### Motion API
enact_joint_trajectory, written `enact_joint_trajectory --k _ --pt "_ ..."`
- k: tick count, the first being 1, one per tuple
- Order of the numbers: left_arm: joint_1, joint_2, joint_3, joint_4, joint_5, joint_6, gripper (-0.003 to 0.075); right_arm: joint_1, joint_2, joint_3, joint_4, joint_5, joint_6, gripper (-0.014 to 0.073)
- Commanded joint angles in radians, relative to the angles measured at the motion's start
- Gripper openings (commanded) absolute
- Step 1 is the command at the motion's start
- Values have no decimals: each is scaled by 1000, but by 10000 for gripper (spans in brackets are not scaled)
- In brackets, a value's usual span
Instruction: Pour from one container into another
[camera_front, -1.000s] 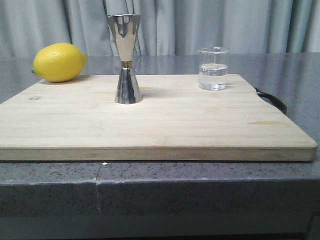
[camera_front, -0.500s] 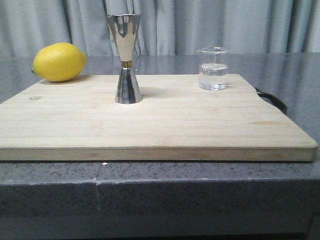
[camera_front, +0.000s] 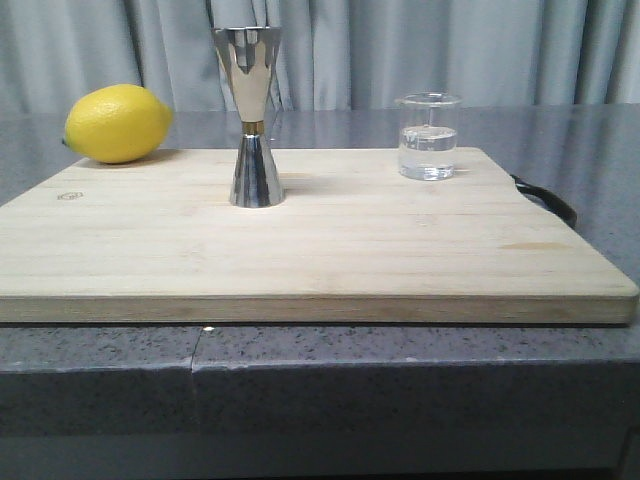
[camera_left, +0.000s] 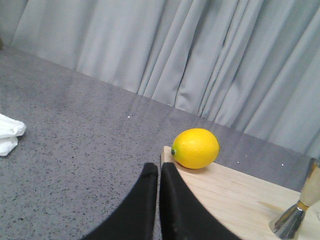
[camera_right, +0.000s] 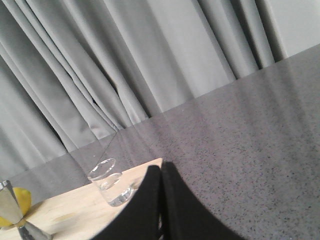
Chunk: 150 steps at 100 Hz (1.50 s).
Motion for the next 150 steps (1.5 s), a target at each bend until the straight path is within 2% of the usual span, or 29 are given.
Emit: enact_joint_trajectory --k 1,16,41,55,67,75,78,83,91,95,102,110,117,135,150 --pt "-1 101 -138 -39 46 68 -20 -4 85 -131 -3 71 -13 -75" --pt "-1 292 -256 -167 123 261 -20 -4 256 -279 -3 174 -154 -75" --pt "-1 571 -335 -439 193 599 -19 -4 541 -398 -3 226 -207 -75" --pt "-1 713 -341 -749 232 916 -18 -2 682 -426 -3 202 -254 -75" --pt "-1 825 -341 -1047 301 1299 -6 23 786 -441 -3 152 -264 -74" --pt "-1 884 -341 -1202 364 1516 63 59 841 -445 -3 95 -264 -57" --pt "-1 904 -341 -1230 388 1558 90 73 860 -445 -3 73 -264 -43" --pt "-1 935 -341 -1281 421 1639 167 97 889 -445 -3 28 -266 -11" --pt "-1 981 -341 -1337 462 1738 335 131 929 -445 -10 -34 -266 64" --pt "-1 1004 -341 -1361 479 1776 421 148 950 -445 -14 -70 -266 117" --pt "-6 1046 -341 -1405 516 1850 520 172 981 -445 -19 -133 -266 218" --pt "-33 1097 -341 -1475 555 1939 533 197 1019 -445 -19 -196 -266 335" --pt "-78 1147 -341 -1552 562 2062 526 214 1050 -445 -19 -233 -266 393" --pt "-182 1288 -379 -1560 562 2186 502 227 1123 -445 -25 -251 -266 404" --pt "-211 1381 -428 -1560 573 2242 501 227 1159 -440 -38 -287 -266 404"
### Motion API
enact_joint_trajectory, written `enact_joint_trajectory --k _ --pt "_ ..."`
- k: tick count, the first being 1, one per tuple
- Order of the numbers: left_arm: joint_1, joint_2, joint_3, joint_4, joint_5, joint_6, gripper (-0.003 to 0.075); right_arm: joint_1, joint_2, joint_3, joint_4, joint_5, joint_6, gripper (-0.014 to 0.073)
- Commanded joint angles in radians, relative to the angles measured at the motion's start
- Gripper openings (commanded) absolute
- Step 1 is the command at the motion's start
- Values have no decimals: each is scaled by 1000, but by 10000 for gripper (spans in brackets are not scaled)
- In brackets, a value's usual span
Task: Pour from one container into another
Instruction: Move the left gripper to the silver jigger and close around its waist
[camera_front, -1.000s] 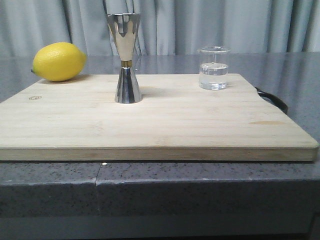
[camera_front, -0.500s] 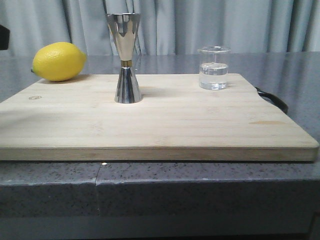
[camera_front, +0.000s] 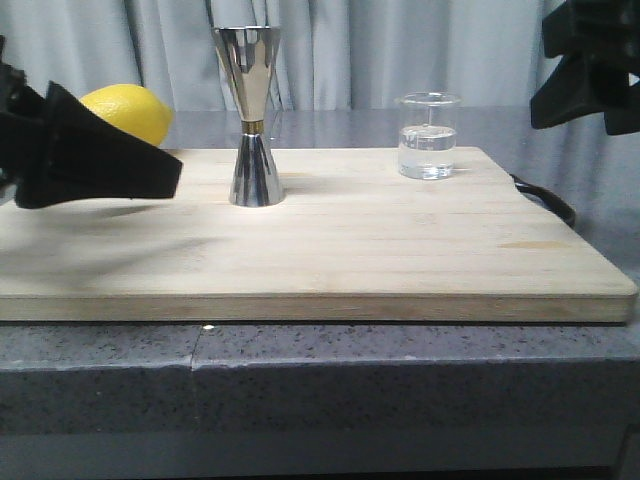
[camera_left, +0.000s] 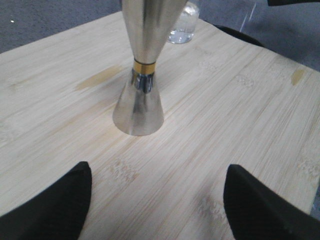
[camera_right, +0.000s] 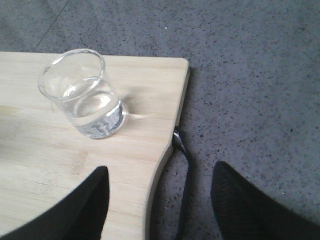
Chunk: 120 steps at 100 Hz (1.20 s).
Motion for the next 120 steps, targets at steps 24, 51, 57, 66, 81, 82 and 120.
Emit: enact_joint_trajectory --k 24,51,57,66,81,82,120 --pt "-17 71 -123 -67 103 54 500 0 6 16 -46 -218 -14 404" --pt "-20 71 -175 -67 108 115 492 0 7 100 -53 -435 -14 403" --pt "-20 75 -175 -67 111 126 491 0 9 110 -53 -465 -14 403" --pt "-20 102 -187 -67 129 126 491 0 11 110 -53 -481 -14 403" --pt "-20 159 -238 -67 177 126 491 0 11 110 -55 -496 -14 403" --pt "-20 161 -241 -67 177 126 491 0 11 110 -55 -496 -14 403" --pt "-69 258 -329 -67 214 126 473 0 11 110 -60 -503 -14 403"
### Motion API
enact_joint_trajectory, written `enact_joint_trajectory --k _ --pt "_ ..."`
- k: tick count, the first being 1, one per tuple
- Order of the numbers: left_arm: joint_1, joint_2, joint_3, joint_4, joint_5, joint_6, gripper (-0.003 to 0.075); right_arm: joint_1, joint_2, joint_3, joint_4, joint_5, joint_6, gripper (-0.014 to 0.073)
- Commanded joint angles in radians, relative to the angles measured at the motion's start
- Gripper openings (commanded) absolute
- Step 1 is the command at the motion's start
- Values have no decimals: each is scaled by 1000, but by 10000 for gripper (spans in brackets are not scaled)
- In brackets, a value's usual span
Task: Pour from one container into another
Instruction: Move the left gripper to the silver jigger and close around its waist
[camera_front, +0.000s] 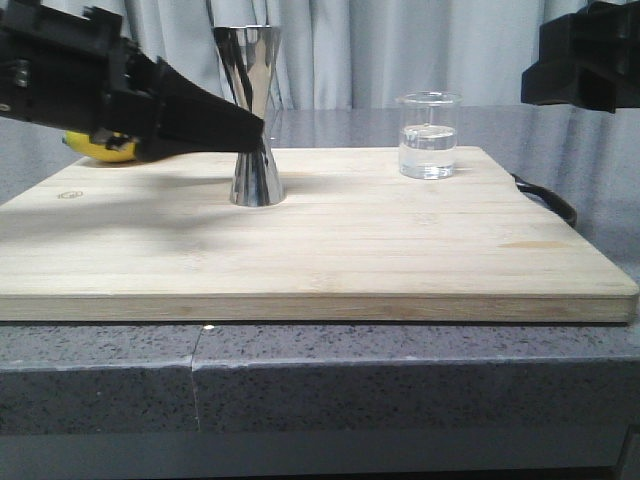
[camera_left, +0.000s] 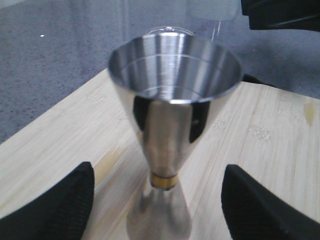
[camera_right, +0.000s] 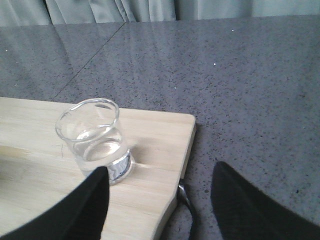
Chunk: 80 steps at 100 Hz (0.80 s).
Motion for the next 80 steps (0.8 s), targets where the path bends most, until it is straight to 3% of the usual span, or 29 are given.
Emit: enact_joint_trajectory --k 1,37,80 --pt "-31 -15 -45 -59 66 -12 473 0 -15 -24 -10 -90 -8 403" --pt "-73 44 -116 -59 66 -12 458 0 -15 -24 -12 -92 -8 403" --pt "-73 44 -116 -59 91 -14 214 0 -15 -24 -12 -90 -8 403"
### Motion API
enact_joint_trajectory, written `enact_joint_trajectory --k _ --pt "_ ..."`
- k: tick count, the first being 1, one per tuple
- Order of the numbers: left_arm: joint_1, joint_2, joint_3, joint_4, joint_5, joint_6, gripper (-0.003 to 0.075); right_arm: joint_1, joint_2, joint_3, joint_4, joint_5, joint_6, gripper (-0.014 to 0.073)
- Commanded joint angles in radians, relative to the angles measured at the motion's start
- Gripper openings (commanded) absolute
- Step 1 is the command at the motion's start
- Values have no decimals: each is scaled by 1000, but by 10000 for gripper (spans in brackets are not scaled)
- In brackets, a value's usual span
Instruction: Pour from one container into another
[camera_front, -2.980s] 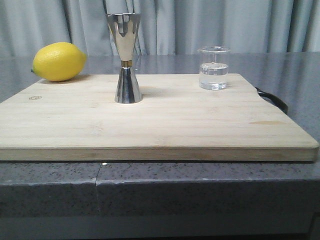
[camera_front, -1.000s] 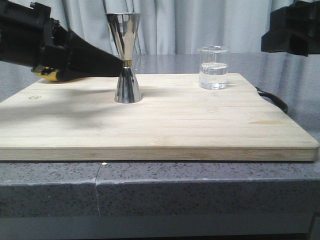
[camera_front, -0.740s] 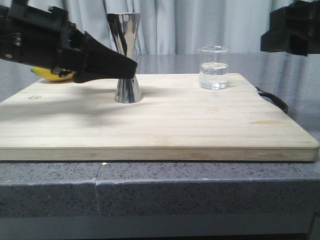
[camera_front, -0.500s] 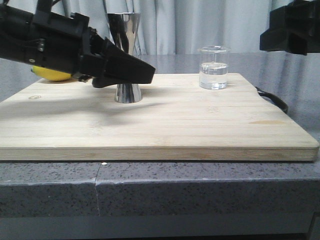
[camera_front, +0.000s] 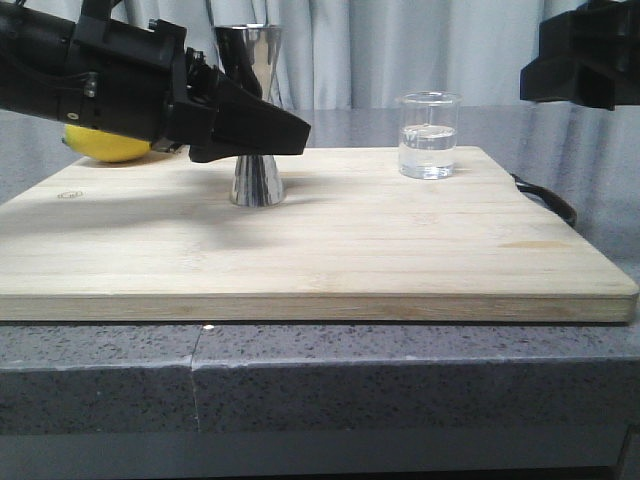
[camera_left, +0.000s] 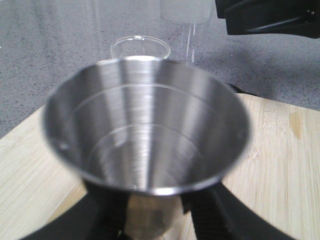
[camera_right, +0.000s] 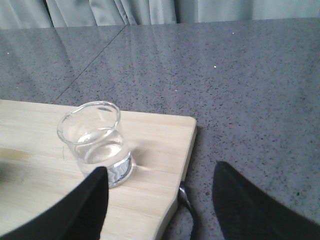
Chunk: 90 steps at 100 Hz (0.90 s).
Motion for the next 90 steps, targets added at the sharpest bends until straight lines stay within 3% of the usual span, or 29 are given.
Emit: enact_joint_trajectory --k 1,29,42,73,90 --pt "-6 -40 -30 -61 69 -14 211 0 -15 -24 -10 -82 -6 403" --pt "-6 -40 -30 -61 69 -14 76 0 -15 -24 -17 -61 -6 403" --pt "-6 -40 -30 -61 71 -87 -20 0 -15 -20 -47 -28 -6 403" --pt "-6 -59 -30 -61 127 -100 -20 47 11 32 -96 -164 18 404" --pt "-6 -113 -30 -55 127 -151 -20 79 118 32 -111 -318 18 404"
